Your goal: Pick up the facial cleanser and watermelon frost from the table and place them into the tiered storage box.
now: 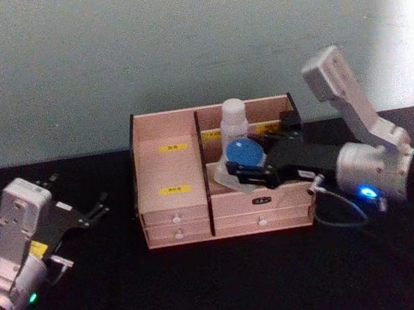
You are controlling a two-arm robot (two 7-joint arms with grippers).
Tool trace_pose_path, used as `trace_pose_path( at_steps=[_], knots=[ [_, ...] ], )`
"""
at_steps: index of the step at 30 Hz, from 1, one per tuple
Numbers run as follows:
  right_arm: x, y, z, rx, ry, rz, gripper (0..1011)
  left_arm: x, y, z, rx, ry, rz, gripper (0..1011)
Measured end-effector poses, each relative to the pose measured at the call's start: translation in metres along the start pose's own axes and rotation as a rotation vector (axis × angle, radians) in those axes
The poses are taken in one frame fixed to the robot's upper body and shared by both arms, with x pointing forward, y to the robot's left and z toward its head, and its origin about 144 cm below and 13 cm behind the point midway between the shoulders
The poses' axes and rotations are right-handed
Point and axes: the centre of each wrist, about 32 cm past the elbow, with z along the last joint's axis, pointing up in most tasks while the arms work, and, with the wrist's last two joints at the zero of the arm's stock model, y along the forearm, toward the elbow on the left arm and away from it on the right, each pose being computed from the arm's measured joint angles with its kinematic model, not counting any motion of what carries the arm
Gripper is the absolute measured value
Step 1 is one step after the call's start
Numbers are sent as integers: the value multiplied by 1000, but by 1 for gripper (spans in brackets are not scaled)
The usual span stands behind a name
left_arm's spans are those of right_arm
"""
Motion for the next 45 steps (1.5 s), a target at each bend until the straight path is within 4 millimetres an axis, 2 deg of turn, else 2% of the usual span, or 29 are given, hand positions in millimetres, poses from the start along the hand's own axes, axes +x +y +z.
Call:
trace_pose_path(
  at_steps=[17,27,37,45],
  knots=[
    [13,72,32,30,-14,44,715,0,0,0,0,0,0,1002],
    [18,107,34,23,-3,58,715,0,0,0,0,0,0,1001],
    [21,128,29,-2,24,72,715,0,0,0,0,0,0,1001],
    [21,135,24,-24,38,85,715,0,0,0,0,0,0,1002]
  ],
)
